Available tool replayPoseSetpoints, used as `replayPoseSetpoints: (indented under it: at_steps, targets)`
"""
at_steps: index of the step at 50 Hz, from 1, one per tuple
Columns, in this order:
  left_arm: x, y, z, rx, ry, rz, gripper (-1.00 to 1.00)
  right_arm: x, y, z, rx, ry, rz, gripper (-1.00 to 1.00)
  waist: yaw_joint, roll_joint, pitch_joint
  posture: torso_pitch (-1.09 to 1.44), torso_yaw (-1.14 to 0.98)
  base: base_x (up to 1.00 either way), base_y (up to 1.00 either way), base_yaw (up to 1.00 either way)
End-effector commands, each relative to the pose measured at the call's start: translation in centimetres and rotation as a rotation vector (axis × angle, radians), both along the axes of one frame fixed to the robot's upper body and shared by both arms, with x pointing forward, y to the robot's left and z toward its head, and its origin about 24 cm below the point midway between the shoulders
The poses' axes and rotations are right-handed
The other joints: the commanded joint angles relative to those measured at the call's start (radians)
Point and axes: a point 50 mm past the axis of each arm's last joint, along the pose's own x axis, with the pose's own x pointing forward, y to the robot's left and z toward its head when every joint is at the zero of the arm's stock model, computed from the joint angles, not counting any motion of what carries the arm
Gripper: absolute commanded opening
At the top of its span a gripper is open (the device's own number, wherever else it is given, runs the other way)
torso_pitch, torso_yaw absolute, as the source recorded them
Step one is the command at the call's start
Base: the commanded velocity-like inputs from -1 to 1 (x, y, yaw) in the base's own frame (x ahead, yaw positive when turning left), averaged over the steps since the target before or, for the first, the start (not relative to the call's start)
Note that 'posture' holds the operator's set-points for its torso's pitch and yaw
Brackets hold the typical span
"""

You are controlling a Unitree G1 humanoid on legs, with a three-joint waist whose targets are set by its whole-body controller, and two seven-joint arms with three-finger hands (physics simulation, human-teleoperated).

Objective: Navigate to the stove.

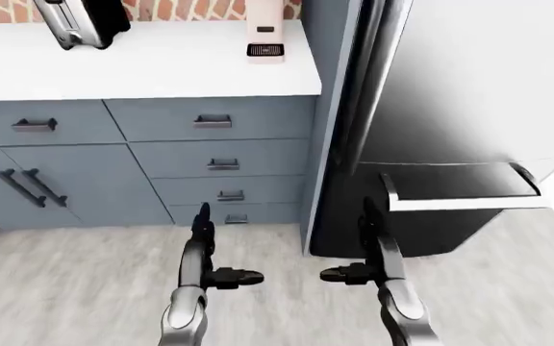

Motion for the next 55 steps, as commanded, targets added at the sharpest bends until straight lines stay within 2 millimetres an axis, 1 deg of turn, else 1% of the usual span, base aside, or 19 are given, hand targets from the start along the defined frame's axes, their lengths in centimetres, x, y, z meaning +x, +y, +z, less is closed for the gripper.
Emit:
replayPoseSetpoints:
  at_steps: [1,2,3,4,5,7,8,19,23,26,28,29,32,33,38,44,48,52,55]
  targets:
    - [0.9,-0.1,3.2,0.007,-0.167,-0.010,1.00,0.9,0.1,3.3,-0.002,-0.169,0.008,1.00,-0.002,-0.008,-0.001,0.00,0.00,0.00,0.00,0.00]
    - [0.9,-0.1,3.2,0.006,-0.163,-0.011,1.00,1.0,0.2,3.2,-0.007,-0.164,0.009,1.00,0.002,-0.007,-0.035,0.00,0.00,0.00,0.00,0.00]
    - [0.9,-0.1,3.2,0.005,-0.163,-0.012,1.00,1.0,0.1,3.1,-0.009,-0.162,0.010,1.00,0.007,-0.001,-0.062,0.00,0.00,0.00,0.00,0.00]
    - [0.9,-0.1,3.2,0.005,-0.162,-0.013,1.00,1.0,0.1,3.1,-0.008,-0.163,0.010,1.00,0.007,-0.001,-0.052,0.00,0.00,0.00,0.00,0.00]
    - [0.9,-0.1,3.1,0.006,-0.162,-0.012,1.00,0.9,0.2,3.1,-0.007,-0.163,0.010,1.00,0.006,-0.006,-0.017,0.00,0.00,0.00,0.00,0.00]
    - [0.9,-0.1,3.2,0.007,-0.160,-0.011,1.00,1.0,0.1,3.2,-0.007,-0.163,0.010,1.00,0.007,-0.007,-0.070,0.00,0.00,0.00,0.00,0.00]
    - [1.0,0.0,3.1,0.005,-0.161,-0.010,1.00,0.9,0.2,3.2,-0.007,-0.163,0.010,1.00,0.008,-0.007,-0.075,0.00,0.00,0.00,0.00,0.00]
    - [1.1,0.1,3.0,-0.002,-0.152,-0.006,1.00,1.1,0.1,3.0,-0.011,-0.151,0.009,1.00,0.008,-0.004,-0.086,0.00,0.00,0.00,0.00,0.00]
    - [1.7,0.6,4.0,-0.018,-0.192,0.015,1.00,1.2,-0.4,4.2,0.042,-0.155,-0.008,1.00,0.009,-0.004,-0.092,0.00,0.00,0.00,0.00,0.00]
    - [2.5,1.7,4.4,0.004,-0.195,0.044,1.00,1.1,-0.3,6.0,0.032,-0.188,0.006,1.00,0.010,-0.005,-0.092,0.00,0.00,0.00,0.00,0.00]
    - [2.7,2.9,6.4,-0.007,-0.237,0.094,1.00,0.8,-0.7,7.7,0.030,-0.219,-0.003,1.00,0.010,-0.003,-0.094,0.00,0.00,0.00,0.00,0.00]
    - [2.7,3.2,6.9,-0.017,-0.247,0.107,1.00,0.7,-0.8,8.0,0.031,-0.223,-0.007,1.00,0.009,-0.003,-0.094,0.00,0.00,0.00,0.00,0.00]
    - [2.1,4.2,10.5,-0.033,-0.313,0.148,1.00,0.2,-1.3,10.4,0.018,-0.273,-0.020,1.00,0.006,-0.001,-0.092,0.00,0.00,0.00,0.00,0.00]
    - [1.9,4.2,10.8,-0.034,-0.311,0.148,1.00,0.1,-1.3,10.8,0.018,-0.280,-0.023,1.00,0.006,-0.002,-0.091,0.00,0.00,0.00,0.00,0.00]
    - [0.0,3.9,16.0,-0.075,-0.375,0.114,1.00,-1.7,-2.0,16.3,0.000,-0.378,-0.038,1.00,0.008,0.001,-0.087,0.00,0.00,0.00,0.00,0.00]
    - [-2.4,4.3,21.1,-0.088,-0.489,0.115,1.00,-3.8,-2.4,20.8,-0.005,-0.465,-0.059,1.00,0.008,0.004,-0.078,0.00,0.00,0.00,0.00,0.00]
    - [-3.3,4.6,22.6,-0.085,-0.522,0.114,1.00,-4.3,-2.9,23.1,-0.017,-0.516,-0.068,1.00,0.008,0.004,-0.067,0.00,0.00,0.00,0.00,0.00]
    - [-3.7,4.9,23.2,-0.063,-0.537,0.128,1.00,-5.7,-2.9,25.5,-0.035,-0.555,-0.063,1.00,0.013,-0.001,-0.060,0.00,0.00,0.00,0.00,0.00]
    - [-4.1,5.1,23.7,-0.067,-0.554,0.132,1.00,-6.4,-3.0,26.1,-0.030,-0.565,-0.066,1.00,0.017,-0.005,-0.049,0.00,0.00,0.00,0.00,0.00]
